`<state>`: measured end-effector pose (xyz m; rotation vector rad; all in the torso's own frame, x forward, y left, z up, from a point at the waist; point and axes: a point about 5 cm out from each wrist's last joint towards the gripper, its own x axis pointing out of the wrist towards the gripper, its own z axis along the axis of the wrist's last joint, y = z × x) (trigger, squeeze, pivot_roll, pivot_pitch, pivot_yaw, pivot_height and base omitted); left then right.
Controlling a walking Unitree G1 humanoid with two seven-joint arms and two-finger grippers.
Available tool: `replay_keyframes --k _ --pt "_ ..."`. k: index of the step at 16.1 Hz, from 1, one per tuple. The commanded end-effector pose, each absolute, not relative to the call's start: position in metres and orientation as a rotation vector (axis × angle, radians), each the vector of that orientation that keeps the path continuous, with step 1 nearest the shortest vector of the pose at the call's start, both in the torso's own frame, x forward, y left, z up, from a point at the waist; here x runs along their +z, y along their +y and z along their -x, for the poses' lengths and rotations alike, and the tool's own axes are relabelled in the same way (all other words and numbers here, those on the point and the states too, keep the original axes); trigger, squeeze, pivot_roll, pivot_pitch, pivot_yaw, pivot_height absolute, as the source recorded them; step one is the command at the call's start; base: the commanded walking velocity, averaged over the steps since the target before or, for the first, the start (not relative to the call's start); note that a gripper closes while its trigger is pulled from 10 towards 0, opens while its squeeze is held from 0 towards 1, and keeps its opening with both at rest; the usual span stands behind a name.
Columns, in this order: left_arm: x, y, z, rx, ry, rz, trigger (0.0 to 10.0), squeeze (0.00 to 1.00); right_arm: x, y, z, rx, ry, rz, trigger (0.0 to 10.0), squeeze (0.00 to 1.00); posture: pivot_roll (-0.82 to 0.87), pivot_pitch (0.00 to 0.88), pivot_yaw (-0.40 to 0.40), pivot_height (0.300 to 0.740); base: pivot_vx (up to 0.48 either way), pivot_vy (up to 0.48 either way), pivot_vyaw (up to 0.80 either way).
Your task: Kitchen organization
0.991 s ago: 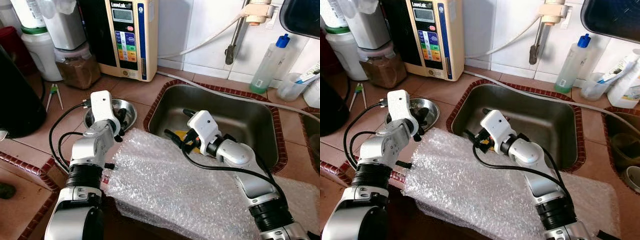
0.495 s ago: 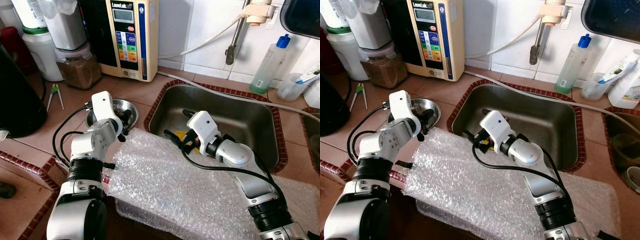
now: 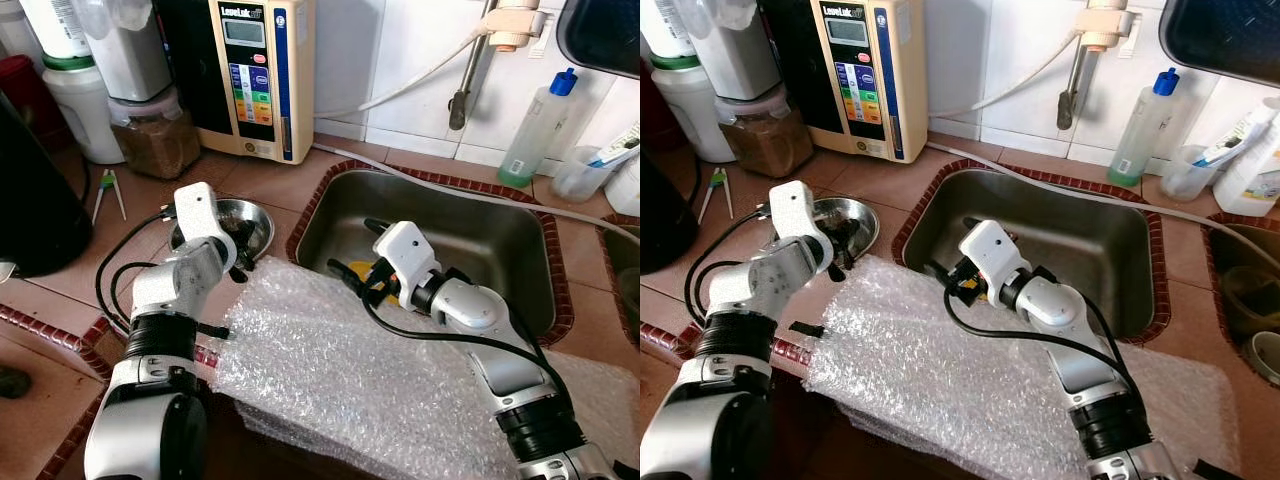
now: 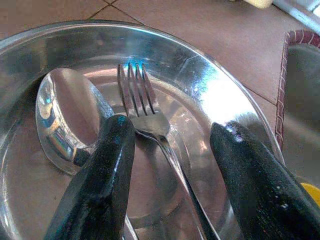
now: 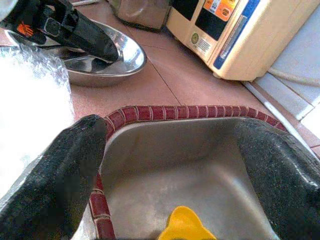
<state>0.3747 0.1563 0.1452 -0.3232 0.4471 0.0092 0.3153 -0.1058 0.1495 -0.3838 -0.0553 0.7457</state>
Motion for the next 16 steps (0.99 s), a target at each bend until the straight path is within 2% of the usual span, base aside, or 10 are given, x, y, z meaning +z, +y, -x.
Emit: replay_keyframes --k 1,5,8,9,15,16 --pt "0.146 0.146 -0.375 -0.025 0.469 0.355 10.0 0.00 0.155 -0.104 -0.318 0.756 -0.075 0.396 10.0 0.00 -0.04 0.000 0.035 0.740 0.000 0.000 0.00" --pt "0.150 0.131 -0.377 -0.040 0.451 0.364 10.0 0.00 0.155 -0.103 -0.318 0.756 -0.077 0.397 10.0 0.00 -0.05 0.000 0.036 0.740 0.000 0.000 0.00" --pt "0.155 0.130 -0.379 -0.030 0.421 0.360 10.0 0.00 0.154 -0.105 -0.318 0.754 -0.074 0.400 10.0 0.00 -0.05 0.000 0.034 0.740 0.000 0.000 0.00" --pt "0.157 0.133 -0.380 -0.006 0.408 0.342 10.0 1.00 0.154 -0.105 -0.318 0.753 -0.074 0.401 10.0 0.00 -0.05 0.000 0.033 0.740 0.000 0.000 0.00" --pt "0.148 0.152 -0.376 0.067 0.431 0.300 10.0 1.00 0.155 -0.105 -0.318 0.754 -0.075 0.401 10.0 0.00 -0.05 0.000 0.030 0.740 0.000 0.000 0.00" --pt "0.152 0.150 -0.378 0.059 0.419 0.312 10.0 0.67 0.155 -0.105 -0.319 0.755 -0.074 0.402 10.0 0.00 -0.05 0.000 0.029 0.740 0.000 0.000 0.00"
